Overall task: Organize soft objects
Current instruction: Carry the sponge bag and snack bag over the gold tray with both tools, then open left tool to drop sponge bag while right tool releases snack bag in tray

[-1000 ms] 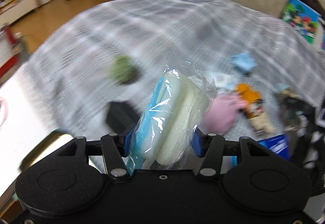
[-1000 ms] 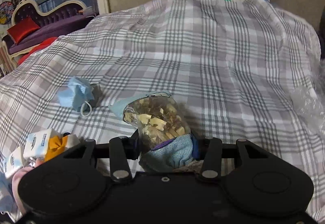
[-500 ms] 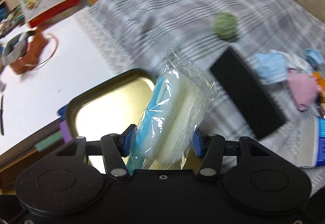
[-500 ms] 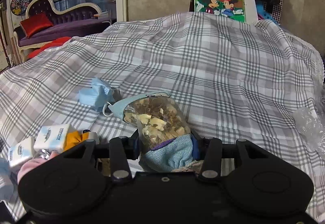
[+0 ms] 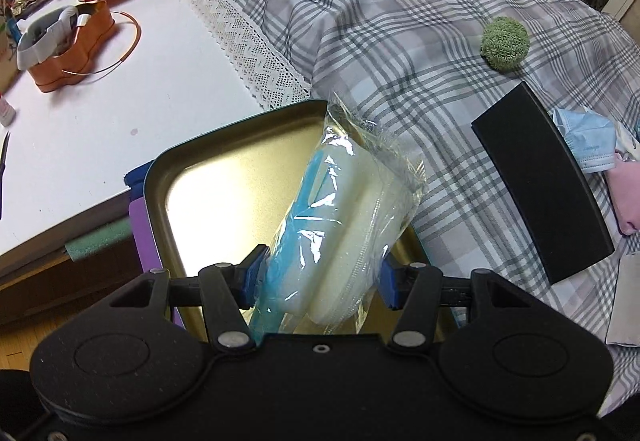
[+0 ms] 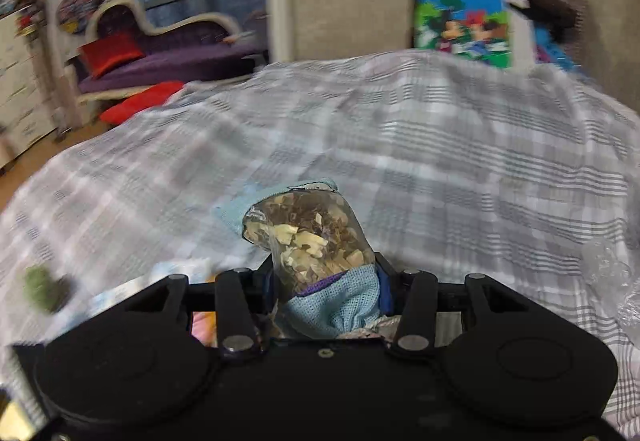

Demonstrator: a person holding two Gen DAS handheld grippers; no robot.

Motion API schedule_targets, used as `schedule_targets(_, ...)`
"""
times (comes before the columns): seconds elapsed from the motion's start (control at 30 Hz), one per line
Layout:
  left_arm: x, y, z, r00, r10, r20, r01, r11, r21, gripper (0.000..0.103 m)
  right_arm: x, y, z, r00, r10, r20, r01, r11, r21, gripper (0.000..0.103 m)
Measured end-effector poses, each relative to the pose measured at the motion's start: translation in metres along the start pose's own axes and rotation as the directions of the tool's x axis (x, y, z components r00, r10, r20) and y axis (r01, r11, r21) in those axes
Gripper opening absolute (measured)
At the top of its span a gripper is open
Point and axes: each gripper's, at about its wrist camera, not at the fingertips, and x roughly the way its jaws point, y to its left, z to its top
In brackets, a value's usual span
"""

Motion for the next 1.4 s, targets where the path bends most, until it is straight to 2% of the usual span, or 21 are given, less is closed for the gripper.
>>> schedule_targets(0.13, 0.003, 0.0, -0.003, 1.0, 0.014, -0.009, -0.014, 1.0, -0.004, 0.053, -0.033, 0.029, -0.007, 0.989, 0.128, -0.073, -0.133, 0.988, -0.077, 0.045)
schedule_targets(0.23, 0.006, 0.001, -0.005, 1.0, 0.022, -0.019, -0.022, 1.0, -0.011, 0.053, -0.055, 0.061, -0.024, 0.966, 0.224, -0.13, -0.242, 0.958, -0.151, 0.045)
schedule_targets(0.33, 0.007, 0.004, -0.007, 0.999, 0.031, -0.026, -0.032, 0.999, -0.02, 0.053, -0.073, 0.1, -0.049, 0.925, 0.314, -0.214, -0.358, 0.909, -0.213, 0.045)
schedule_targets(0.43, 0.008, 0.008, -0.009, 0.999, 0.033, -0.031, -0.034, 0.999, -0.032, 0.053, -0.083, 0.139, -0.077, 0.872, 0.375, -0.315, -0.46, 0.848, -0.264, 0.045)
schedule_targets(0.5, 0.008, 0.012, -0.009, 0.999, 0.031, -0.033, -0.032, 0.999, -0.044, 0.053, -0.088, 0.165, -0.1, 0.843, 0.388, -0.372, -0.503, 0.814, -0.292, 0.045)
schedule_targets(0.63, 0.007, 0.022, -0.006, 0.998, 0.06, -0.015, -0.061, 0.995, -0.073, 0.053, -0.085, 0.206, -0.14, 0.788, 0.38, -0.485, -0.56, 0.77, -0.306, 0.045)
schedule_targets(0.7, 0.007, 0.028, -0.004, 0.997, 0.078, -0.004, -0.078, 0.993, -0.092, 0.053, -0.086, 0.222, -0.159, 0.774, 0.37, -0.514, -0.57, 0.76, -0.313, 0.045)
schedule_targets(0.77, 0.007, 0.034, -0.002, 0.996, 0.086, 0.0, -0.086, 0.99, -0.11, 0.053, -0.086, 0.232, -0.174, 0.777, 0.349, -0.524, -0.564, 0.756, -0.332, 0.045)
schedule_targets(0.87, 0.008, 0.039, -0.002, 0.995, 0.1, 0.0, -0.099, 0.987, -0.126, 0.053, -0.083, 0.245, -0.188, 0.798, 0.307, -0.52, -0.537, 0.754, -0.379, 0.045)
schedule_targets(1.0, 0.011, 0.041, -0.003, 0.992, 0.127, -0.003, -0.127, 0.984, -0.128, 0.053, -0.081, 0.263, -0.201, 0.846, 0.237, -0.477, -0.471, 0.753, -0.46, 0.045)
schedule_targets(1.07, 0.012, 0.04, -0.004, 0.99, 0.139, -0.002, -0.138, 0.983, -0.12, 0.053, -0.08, 0.269, -0.203, 0.862, 0.223, -0.456, -0.451, 0.747, -0.488, 0.045)
schedule_targets(1.4, 0.016, 0.044, -0.006, 0.986, 0.167, -0.014, -0.168, 0.98, -0.106, 0.053, -0.089, 0.288, -0.208, 0.876, 0.237, -0.421, -0.445, 0.733, -0.513, 0.045)
